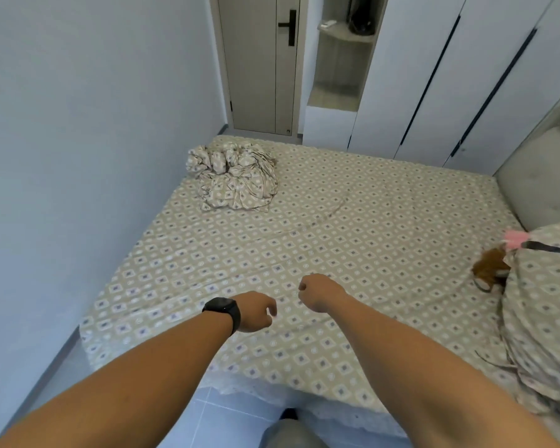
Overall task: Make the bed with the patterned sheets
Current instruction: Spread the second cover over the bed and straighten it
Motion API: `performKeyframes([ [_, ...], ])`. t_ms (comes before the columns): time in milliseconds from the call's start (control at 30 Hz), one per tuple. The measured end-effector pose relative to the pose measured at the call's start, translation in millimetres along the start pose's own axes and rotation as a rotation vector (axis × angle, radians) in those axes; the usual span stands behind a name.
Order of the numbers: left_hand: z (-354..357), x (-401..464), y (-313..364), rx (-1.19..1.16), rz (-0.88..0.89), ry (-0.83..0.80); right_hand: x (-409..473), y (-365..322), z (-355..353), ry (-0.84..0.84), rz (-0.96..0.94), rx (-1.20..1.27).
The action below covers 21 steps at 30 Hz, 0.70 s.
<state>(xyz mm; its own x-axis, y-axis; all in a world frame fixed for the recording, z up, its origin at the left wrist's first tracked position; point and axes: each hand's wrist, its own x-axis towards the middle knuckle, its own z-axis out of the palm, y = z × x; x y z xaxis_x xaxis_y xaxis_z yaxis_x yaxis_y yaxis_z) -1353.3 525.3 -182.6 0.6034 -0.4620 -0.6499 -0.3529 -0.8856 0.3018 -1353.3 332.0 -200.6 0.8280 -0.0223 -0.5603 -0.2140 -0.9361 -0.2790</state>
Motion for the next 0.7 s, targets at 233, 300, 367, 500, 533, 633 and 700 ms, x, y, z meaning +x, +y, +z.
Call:
performKeyframes([
  [233, 3, 9, -101, 0.043, 0.017, -0.038, 9, -50, 69, -0.145, 0.151, 0.131],
  [300, -5, 26, -117, 0.048, 0.097, -0.01, 7, -61, 75, -0.061, 0.208, 0.248],
  [367, -5, 41, -125, 0.056, 0.163, -0.001, -2, -63, 91, 0.034, 0.298, 0.313],
  [500, 19, 39, -108, 0.054, 0.22, -0.062, -58, -59, 125, -0.05, 0.333, 0.289],
  [533, 17, 43, -93, 0.066, 0.248, -0.075, -64, -46, 124, -0.021, 0.367, 0.288],
  [633, 33, 56, -36, 0.142, 0.357, -0.109, -87, 12, 132, 0.055, 0.46, 0.292],
  [700, 57, 60, 8, 0.154, 0.377, -0.133, -98, 63, 140, 0.029, 0.516, 0.262],
])
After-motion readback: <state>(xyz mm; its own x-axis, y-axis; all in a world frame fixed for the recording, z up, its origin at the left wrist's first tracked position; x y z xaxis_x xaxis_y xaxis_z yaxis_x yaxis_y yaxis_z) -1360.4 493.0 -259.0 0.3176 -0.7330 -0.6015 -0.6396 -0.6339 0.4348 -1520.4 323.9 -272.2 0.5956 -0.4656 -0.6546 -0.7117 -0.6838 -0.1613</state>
